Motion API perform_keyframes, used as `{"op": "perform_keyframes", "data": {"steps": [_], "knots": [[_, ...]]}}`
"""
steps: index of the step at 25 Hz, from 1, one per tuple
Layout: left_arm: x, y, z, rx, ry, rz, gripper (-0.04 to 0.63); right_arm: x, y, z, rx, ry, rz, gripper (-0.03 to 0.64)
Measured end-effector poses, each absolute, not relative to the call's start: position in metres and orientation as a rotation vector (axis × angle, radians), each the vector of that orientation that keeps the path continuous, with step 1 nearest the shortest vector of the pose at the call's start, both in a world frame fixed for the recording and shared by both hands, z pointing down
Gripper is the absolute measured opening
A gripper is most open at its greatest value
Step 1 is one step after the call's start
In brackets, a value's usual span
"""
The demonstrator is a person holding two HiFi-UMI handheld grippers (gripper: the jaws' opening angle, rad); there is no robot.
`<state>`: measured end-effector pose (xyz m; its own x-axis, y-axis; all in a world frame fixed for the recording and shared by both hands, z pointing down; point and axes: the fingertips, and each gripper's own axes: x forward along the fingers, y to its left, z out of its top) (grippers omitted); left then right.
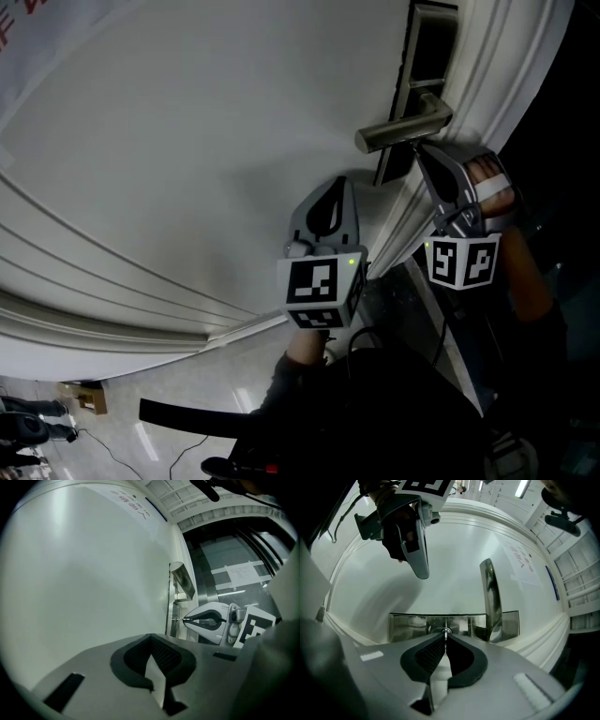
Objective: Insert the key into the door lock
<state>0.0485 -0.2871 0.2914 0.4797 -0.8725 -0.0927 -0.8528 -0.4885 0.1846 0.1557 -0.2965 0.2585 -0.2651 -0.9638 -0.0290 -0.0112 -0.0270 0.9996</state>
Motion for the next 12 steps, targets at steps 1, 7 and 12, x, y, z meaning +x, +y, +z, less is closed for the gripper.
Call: {"op": "perform_keyframes", "data": {"steps": [1, 7, 12], "knots": [[0.0488, -0.2873, 0.2911, 2.603, -1.523, -0.266, 0.0, 0.1558, -0.2964, 0.2581, 1.096, -1.396, -1.423, 0.012], [0.0516, -0.2883, 0.2914, 2.604, -1.511, -0.274, 0.0, 0.1559, -0.2976, 0.2573, 1.094, -1.389, -1.42, 0.012], [0.0505, -0.2893, 0.2912, 2.603, -1.507, -0.278, 0.0, 0.1559, -0.2984, 0.257, 1.096, -1.387, -1.416, 0.012]]}}
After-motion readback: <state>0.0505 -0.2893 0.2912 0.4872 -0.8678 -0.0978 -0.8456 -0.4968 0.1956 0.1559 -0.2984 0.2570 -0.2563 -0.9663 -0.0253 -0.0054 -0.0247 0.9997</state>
